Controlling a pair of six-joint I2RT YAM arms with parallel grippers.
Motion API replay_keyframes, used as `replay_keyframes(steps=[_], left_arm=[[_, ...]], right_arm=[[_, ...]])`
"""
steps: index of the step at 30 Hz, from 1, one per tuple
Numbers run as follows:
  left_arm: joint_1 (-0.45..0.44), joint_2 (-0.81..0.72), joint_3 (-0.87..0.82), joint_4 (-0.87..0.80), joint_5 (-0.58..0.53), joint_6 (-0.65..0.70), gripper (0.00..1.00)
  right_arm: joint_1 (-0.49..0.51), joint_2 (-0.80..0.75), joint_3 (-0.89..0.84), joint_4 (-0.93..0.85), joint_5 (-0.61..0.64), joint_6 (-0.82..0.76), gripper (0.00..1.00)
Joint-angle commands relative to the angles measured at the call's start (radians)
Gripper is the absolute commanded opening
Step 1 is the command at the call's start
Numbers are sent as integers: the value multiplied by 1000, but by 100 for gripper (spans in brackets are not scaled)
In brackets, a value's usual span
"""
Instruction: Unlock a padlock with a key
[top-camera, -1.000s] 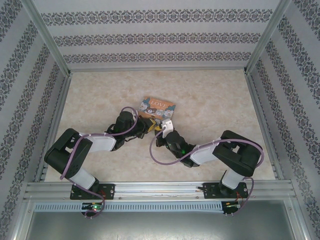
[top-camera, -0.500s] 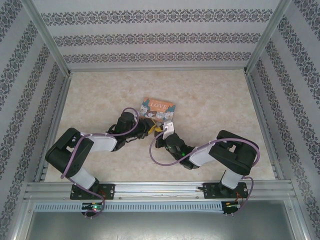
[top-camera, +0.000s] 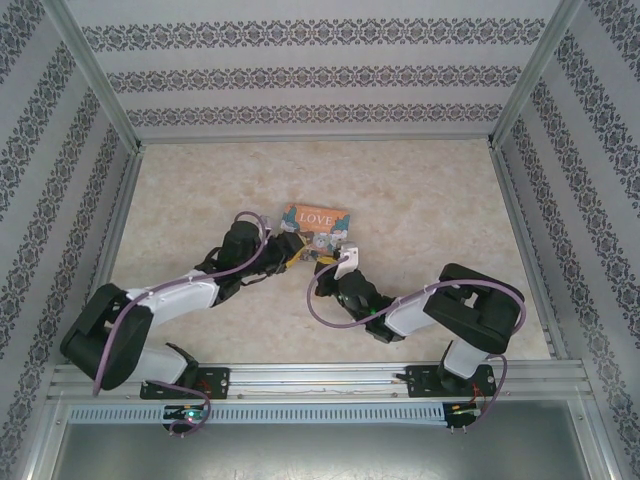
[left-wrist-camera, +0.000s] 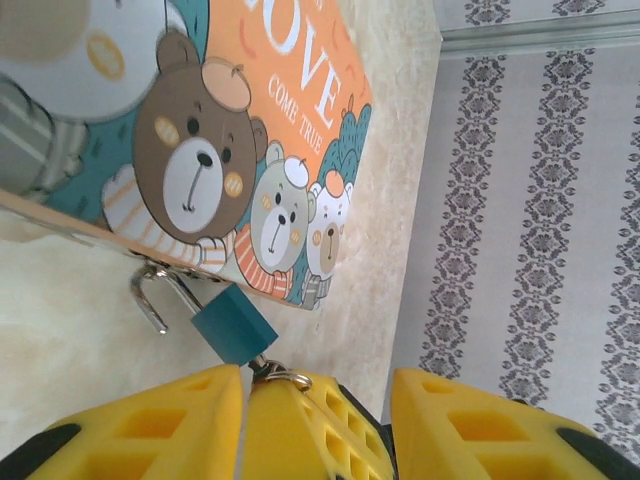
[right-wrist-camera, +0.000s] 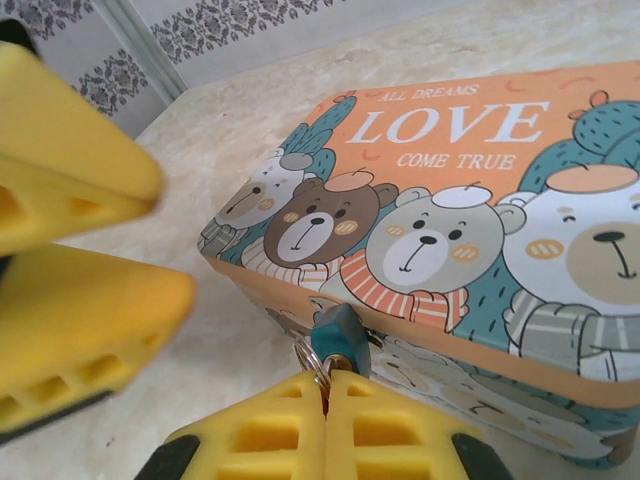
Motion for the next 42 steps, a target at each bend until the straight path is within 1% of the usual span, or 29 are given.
replay_keyframes(steps=[1, 5, 7, 12, 15, 18, 23, 27, 30, 33, 38, 40, 42], left_arm=[[15, -78, 14, -177, -63, 112, 43], [17, -178, 34, -320, -141, 207, 43], [18, -224, 48, -392, -184, 254, 44], [18, -316, 116, -609, -303, 390, 48], [18, -352, 134, -674, -351, 434, 49], [18, -373, 139, -697, -375, 449, 51], [18, -381, 136, -692, -380, 445, 52], [18, -379, 136, -693, -384, 447, 52], [17, -379, 136, -696, -386, 448, 52], [18, -380, 138, -698, -389, 450, 53], [19, -379, 139, -701, -394, 455, 54], [19, -380, 139, -701, -395, 460, 54], [20, -379, 139, -703, -398, 471, 56]], right_arm=[[7, -40, -33, 44, 35, 118, 0], [6, -60, -51, 38, 38, 220, 0], [4, -67, -92, 39, 43, 281, 0], [3, -76, -145, 85, 72, 444, 0], [2, -85, -157, 79, 74, 530, 0], [2, -85, -163, 74, 81, 633, 0], [3, -58, -160, 70, 86, 820, 0], [3, -19, -139, 52, 54, 948, 0], [5, -6, -116, 8, 26, 993, 0], [7, -8, -104, -34, 23, 1014, 0], [9, -63, -99, -137, 36, 1020, 0], [9, -96, -99, -186, 45, 1019, 8], [8, -136, -100, -233, 56, 1008, 20]])
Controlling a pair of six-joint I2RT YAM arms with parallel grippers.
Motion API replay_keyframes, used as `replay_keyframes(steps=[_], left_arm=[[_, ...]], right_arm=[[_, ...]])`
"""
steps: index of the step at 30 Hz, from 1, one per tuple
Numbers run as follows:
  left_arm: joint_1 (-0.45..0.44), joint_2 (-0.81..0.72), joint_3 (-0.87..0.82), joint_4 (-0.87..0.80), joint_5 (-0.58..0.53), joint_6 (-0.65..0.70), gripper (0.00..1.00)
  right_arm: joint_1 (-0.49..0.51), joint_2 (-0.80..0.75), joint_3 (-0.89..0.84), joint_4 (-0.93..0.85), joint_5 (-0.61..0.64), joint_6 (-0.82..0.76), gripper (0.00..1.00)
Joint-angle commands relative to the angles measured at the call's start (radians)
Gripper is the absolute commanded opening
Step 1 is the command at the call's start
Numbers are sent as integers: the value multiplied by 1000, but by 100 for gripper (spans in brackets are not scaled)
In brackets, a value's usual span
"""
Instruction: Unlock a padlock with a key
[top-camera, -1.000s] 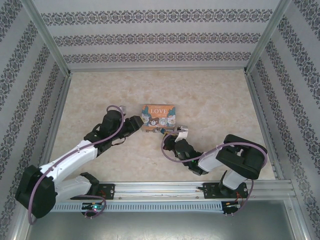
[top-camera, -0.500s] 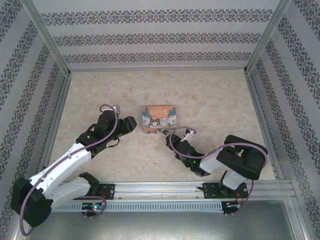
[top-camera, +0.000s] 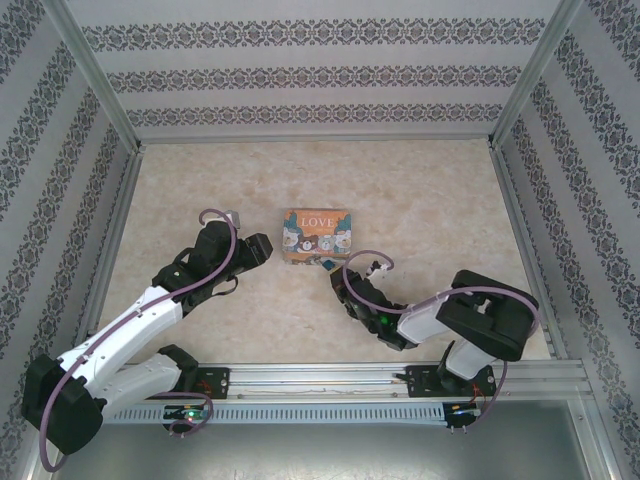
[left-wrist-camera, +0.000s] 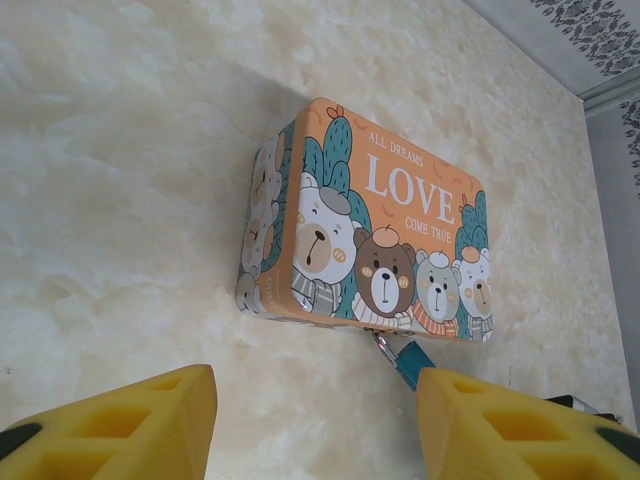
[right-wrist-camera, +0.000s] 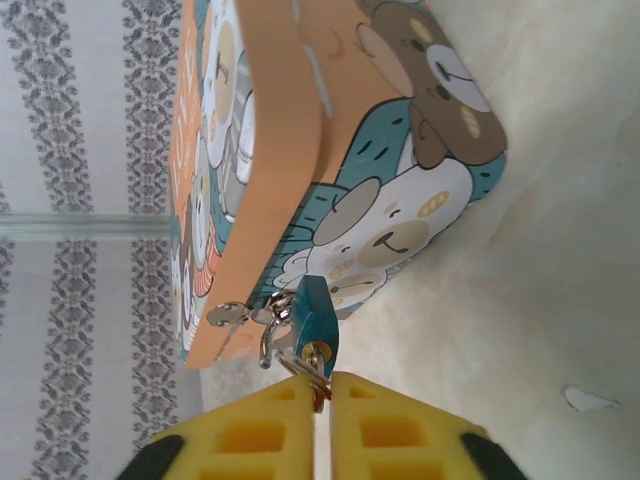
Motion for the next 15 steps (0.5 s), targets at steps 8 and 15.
replay_keyframes(steps=[8, 15], left_arm=[[52, -11, 39, -45, 19, 117, 63], [131, 28, 38, -10, 171, 160, 73]], right_arm=[[9, -277, 2, -361, 103, -75, 48], [-109, -461, -38, -401, -52, -337, 69]])
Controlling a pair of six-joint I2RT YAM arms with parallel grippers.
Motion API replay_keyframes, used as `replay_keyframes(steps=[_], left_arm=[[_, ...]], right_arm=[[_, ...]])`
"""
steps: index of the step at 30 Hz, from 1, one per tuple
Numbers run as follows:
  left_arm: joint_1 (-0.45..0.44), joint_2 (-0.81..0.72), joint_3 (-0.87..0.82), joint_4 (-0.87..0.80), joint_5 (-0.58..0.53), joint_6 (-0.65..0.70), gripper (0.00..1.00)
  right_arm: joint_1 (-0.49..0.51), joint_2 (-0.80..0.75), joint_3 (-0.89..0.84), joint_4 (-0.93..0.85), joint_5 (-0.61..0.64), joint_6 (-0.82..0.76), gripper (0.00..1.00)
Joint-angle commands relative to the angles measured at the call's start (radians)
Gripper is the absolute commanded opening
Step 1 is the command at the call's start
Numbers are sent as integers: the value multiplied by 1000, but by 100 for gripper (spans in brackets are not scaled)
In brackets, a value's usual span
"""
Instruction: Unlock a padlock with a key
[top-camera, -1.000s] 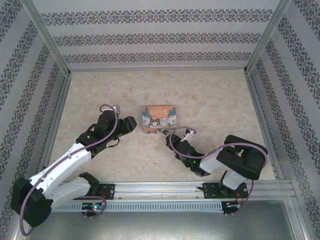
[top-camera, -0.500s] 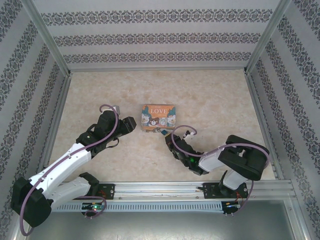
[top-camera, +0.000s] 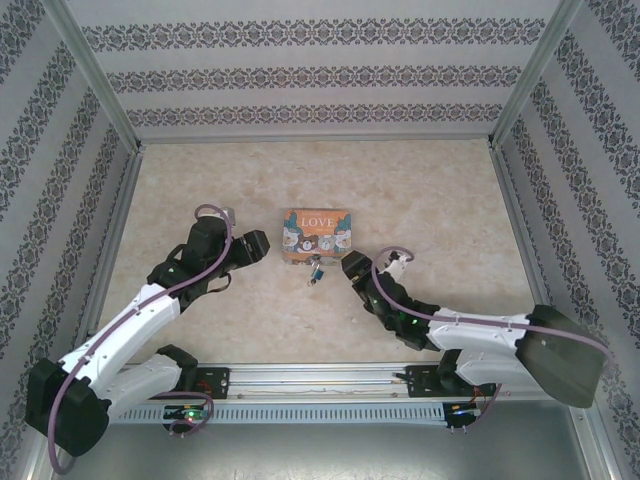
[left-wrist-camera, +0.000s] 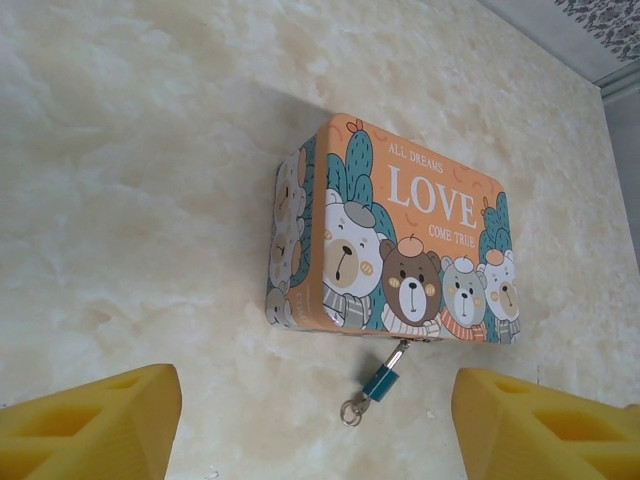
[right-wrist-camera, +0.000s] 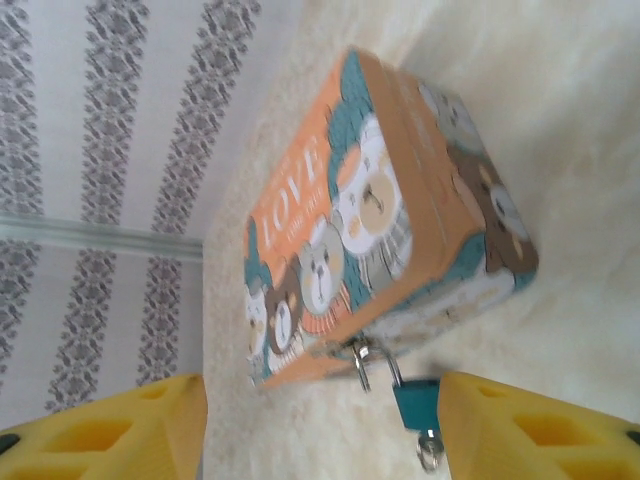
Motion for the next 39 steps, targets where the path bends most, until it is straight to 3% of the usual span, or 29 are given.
replay_keyframes(steps=[1, 5, 8, 20, 32, 39], left_arm=[[51, 35, 28, 18, 127, 51, 73], [99, 113, 46, 52, 224, 71, 75], [121, 186, 65, 92, 285, 89, 75], [136, 529, 205, 199, 456, 99, 71], [121, 691, 223, 238, 525, 80, 57], [85, 713, 163, 261, 513, 57, 49]], right_arm=[[-96, -43, -30, -37, -169, -183, 72], [-222, -32, 2, -43, -491, -292, 93], [-256, 11, -6, 24, -587, -287, 99], [-251, 265, 113, 216, -714, -311, 98], [-274, 384, 190, 204, -702, -396, 98], [-335, 432, 228, 196, -798, -540, 98]])
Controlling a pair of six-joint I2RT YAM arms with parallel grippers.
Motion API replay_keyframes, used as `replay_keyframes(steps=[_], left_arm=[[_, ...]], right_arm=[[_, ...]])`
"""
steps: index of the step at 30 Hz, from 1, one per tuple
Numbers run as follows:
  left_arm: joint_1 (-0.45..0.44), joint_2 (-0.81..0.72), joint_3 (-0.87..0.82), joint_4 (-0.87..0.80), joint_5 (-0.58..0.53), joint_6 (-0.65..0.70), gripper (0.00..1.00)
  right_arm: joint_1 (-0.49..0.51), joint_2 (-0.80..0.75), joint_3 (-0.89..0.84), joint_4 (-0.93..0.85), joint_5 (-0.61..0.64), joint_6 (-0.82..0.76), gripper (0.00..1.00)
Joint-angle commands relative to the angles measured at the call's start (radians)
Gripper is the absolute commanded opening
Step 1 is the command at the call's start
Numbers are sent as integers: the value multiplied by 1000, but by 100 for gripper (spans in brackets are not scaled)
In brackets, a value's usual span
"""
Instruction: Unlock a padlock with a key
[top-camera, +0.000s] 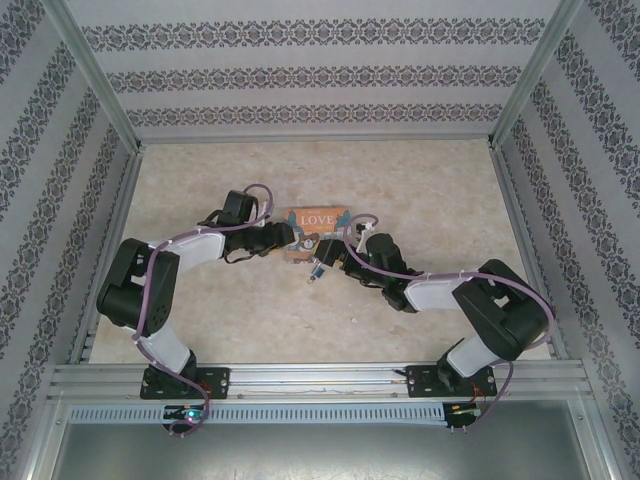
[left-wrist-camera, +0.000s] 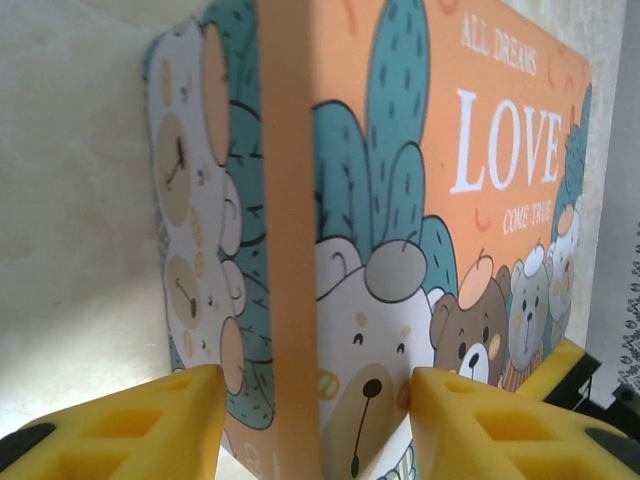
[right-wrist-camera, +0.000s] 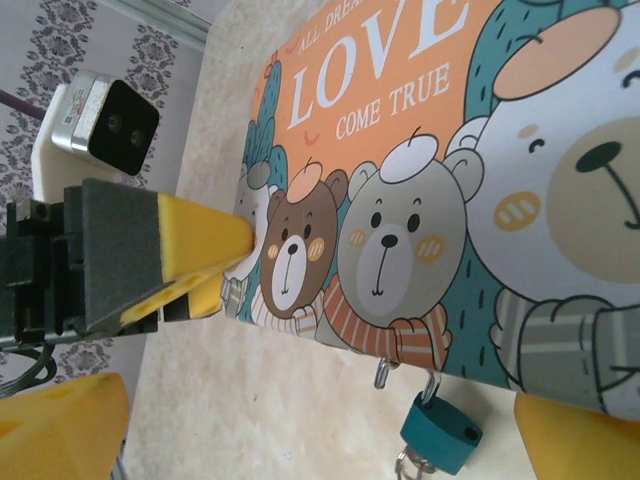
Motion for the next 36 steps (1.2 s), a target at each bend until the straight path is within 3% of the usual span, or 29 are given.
replay_keyframes(steps=[1, 11, 18, 26, 36], left_arm=[[-31, 7, -52, 12, -6, -14, 49], [-76, -55, -152, 81, -33, -86, 48], [-73, -182, -110, -20, -101, -54, 50], [-74, -288, -111, 2, -102, -103, 47], [-84, -184, 27, 5, -31, -112, 37]], right_arm=[[-36, 32, 44, 12, -73, -128, 98], [-91, 75, 100, -1, -138, -263, 99], [-115, -26, 17, -67, -135, -295, 98], [-129, -152, -47, -199, -182, -384, 92], [-105, -14, 3, -120, -225, -353, 80]])
